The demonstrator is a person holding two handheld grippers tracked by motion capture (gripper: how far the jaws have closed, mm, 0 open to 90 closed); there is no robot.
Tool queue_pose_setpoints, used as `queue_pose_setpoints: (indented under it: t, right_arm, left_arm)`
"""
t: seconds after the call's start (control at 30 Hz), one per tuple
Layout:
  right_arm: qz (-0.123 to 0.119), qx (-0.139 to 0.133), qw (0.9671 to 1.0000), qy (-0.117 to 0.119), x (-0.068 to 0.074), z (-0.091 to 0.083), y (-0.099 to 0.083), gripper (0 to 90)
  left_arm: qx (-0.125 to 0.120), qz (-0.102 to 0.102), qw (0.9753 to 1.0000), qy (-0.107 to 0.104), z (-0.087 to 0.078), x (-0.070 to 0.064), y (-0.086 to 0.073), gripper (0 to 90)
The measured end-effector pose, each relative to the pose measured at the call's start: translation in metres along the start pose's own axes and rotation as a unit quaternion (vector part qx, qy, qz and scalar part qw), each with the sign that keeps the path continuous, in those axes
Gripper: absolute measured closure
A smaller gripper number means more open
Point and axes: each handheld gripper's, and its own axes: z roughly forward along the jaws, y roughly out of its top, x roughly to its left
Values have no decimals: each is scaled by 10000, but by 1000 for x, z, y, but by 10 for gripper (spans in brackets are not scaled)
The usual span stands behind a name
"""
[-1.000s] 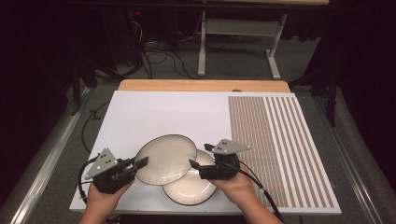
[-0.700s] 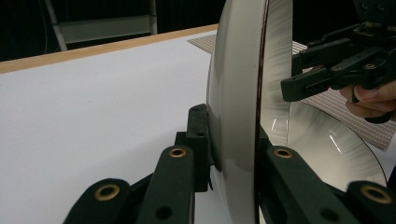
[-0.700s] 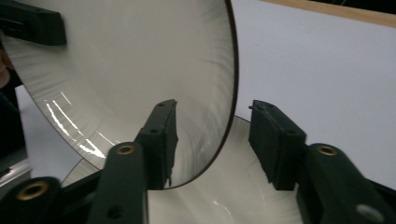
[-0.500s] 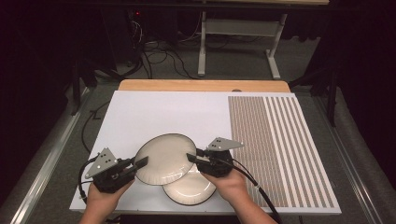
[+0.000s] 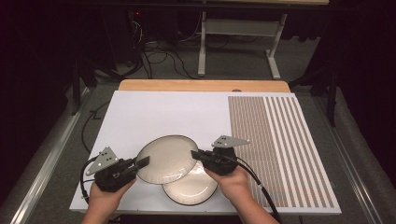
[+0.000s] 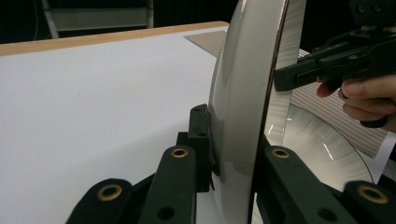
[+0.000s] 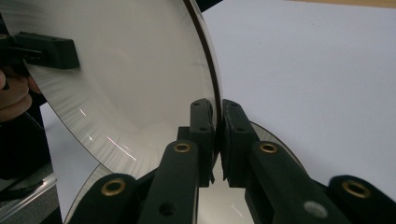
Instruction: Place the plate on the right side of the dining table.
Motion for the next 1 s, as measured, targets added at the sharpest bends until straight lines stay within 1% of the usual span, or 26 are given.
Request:
queue_pose_setpoints:
  t: [0.03, 0.1, 0.17, 0.2, 0.27, 0.3, 0.37, 0.47, 0.5, 0.53, 0.57, 0.6, 0.67, 0.77, 0.8, 0.83, 0.87, 0.9, 0.97, 1.0]
  right_arm:
    - [-39, -8, 10000, -12, -1, -2, 0, 866]
    - [-35, -21, 10000, -52, -1, -6, 1, 867]
    - [-52, -93, 9999, -96, -2, -12, 3, 869]
    - [-36, -149, 9998, -136, -4, -20, 5, 869]
    - [-74, -176, 9997, -146, -5, -21, 5, 869]
    - [-52, -201, 9996, -184, -6, -27, 6, 869]
    - [-116, -251, 9994, -220, -8, -32, 7, 869]
    - [-110, -291, 9990, -308, -14, -44, 8, 869]
    - [-114, -299, 9988, -370, -17, -52, 9, 869]
    - [-126, -322, 9986, -401, -18, -56, 9, 869]
    - [-126, -322, 9986, -401, -18, -56, 9, 869]
    - [-142, -368, 9982, -441, -22, -64, 9, 870]
    - [-139, -377, 9981, -471, -23, -67, 9, 869]
    - [-141, -433, 9972, -585, -30, -83, 8, 869]
    - [-141, -433, 9972, -585, -30, -83, 8, 869]
    - [-149, -457, 9970, -614, -31, -87, 7, 869]
    - [-134, -491, 9964, -678, -35, -96, 6, 870]
    - [-134, -491, 9964, -678, -35, -96, 6, 870]
    - [-122, -522, 9959, -729, -38, -103, 4, 870]
    - [-120, -534, 9957, -751, -40, -106, 3, 870]
  left_arm:
    - [-4, -47, 10000, -31, 1, 0, 1, 803]
    - [-28, -114, 9999, -94, 5, -1, 4, 802]
    - [-53, -120, 9998, -128, 7, -3, 7, 802]
    - [-60, -103, 9998, -134, 9, -6, 10, 801]
    - [-98, -83, 9998, -145, 12, -10, 14, 801]
    - [-110, -60, 9998, -160, 15, -12, 16, 801]
    - [-120, -37, 9998, -178, 19, -16, 20, 801]
    - [-129, -8, 9997, -222, 27, -23, 26, 801]
    - [-119, 13, 9996, -238, 30, -25, 28, 800]
    - [-114, 28, 9996, -253, 33, -27, 29, 800]
    - [-116, 40, 9996, -271, 36, -29, 31, 800]
    - [-120, 57, 9995, -282, 39, -32, 33, 800]
    - [-113, 81, 9994, -310, 44, -37, 36, 800]
    - [-97, 105, 9992, -368, 53, -44, 42, 800]
    - [-88, 115, 9991, -387, 56, -46, 43, 800]
    - [-77, 113, 9991, -404, 59, -49, 44, 799]
    - [-65, 123, 9990, -421, 63, -52, 46, 799]
    - [-59, 129, 9990, -428, 65, -55, 47, 799]
    - [-42, 151, 9989, -443, 72, -60, 50, 798]
    - [-17, 174, 9988, -466, 78, -66, 52, 797]
